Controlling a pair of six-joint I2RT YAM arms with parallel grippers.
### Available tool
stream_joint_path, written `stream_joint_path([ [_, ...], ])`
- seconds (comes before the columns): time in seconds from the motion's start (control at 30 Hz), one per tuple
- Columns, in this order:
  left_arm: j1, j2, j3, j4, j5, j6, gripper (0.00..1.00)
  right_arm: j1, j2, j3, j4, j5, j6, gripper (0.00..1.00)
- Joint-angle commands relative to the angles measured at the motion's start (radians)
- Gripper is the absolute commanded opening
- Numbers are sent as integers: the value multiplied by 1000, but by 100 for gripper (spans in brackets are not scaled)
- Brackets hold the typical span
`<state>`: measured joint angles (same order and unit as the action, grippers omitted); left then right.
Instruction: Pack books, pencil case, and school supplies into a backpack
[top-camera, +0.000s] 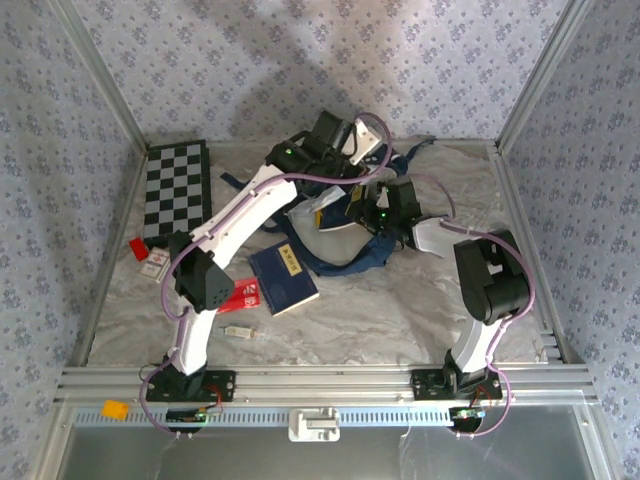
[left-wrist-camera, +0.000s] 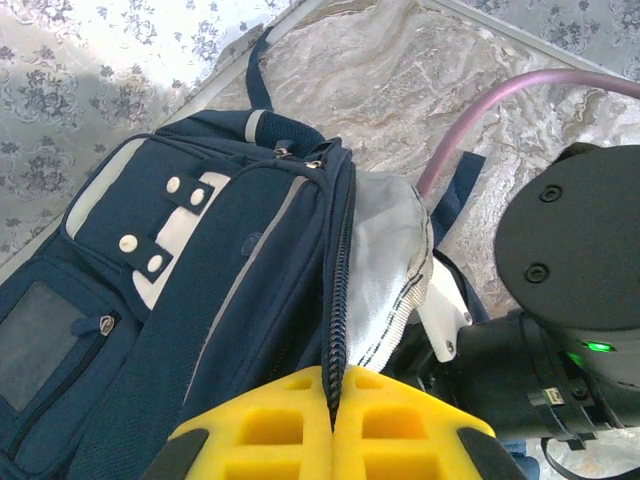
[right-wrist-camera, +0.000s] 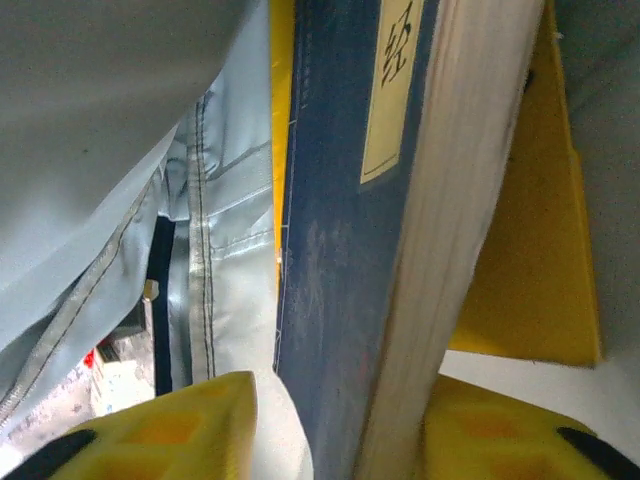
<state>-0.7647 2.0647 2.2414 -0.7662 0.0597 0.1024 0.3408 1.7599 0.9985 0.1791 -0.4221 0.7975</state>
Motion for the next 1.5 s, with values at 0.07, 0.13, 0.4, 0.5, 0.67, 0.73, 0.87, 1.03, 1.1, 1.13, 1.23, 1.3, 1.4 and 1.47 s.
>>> stream_joint_path([
  [0.07, 19, -42, 35, 61, 47, -36, 0, 9, -109, -16, -146, 88, -81, 60],
  [0.13, 20, -47, 29, 65, 59, -38, 0, 25, -159, -16, -245, 167, -112, 63],
  [0.4, 21, -76, -44, 121, 87, -47, 0, 116, -220, -20, -451, 334, -103, 57],
  [0.5, 21, -71, -45, 123, 93, -56, 0, 144, -165, -18, -387, 311, -81, 42],
  [0.67, 21, -72, -45, 114, 95, -50, 0, 159, -76, 12, -267, 346, -86, 19],
  [0.73, 22, -72, -45, 110, 92, -54, 0, 146, -39, 23, -215, 366, -77, 12],
  [0.87, 21, -76, -48, 101, 96, -54, 0, 115, 32, 78, -117, 390, -117, 8],
  [1.03, 22, -107, -120, 130, 94, -71, 0, 108, 44, 101, -98, 372, -159, 8],
  [1.1, 24, -123, -160, 157, 95, -74, 0, 118, 3, 59, -102, 364, -159, 10],
  [1.13, 24, -127, -173, 166, 96, -75, 0, 121, -25, 32, -103, 364, -161, 12],
  [1.23, 24, -135, -209, 183, 101, -95, 0, 134, -146, -73, -118, 340, -161, 19],
  [1.3, 25, -141, -237, 197, 120, -105, 0, 144, -253, -143, -151, 350, -159, 22],
  [1.4, 25, -158, -283, 216, 146, -151, 2, 162, -407, -210, -270, 377, -141, 27],
  [1.47, 23, -179, -345, 238, 181, -187, 8, 170, -498, -237, -354, 382, -141, 31],
])
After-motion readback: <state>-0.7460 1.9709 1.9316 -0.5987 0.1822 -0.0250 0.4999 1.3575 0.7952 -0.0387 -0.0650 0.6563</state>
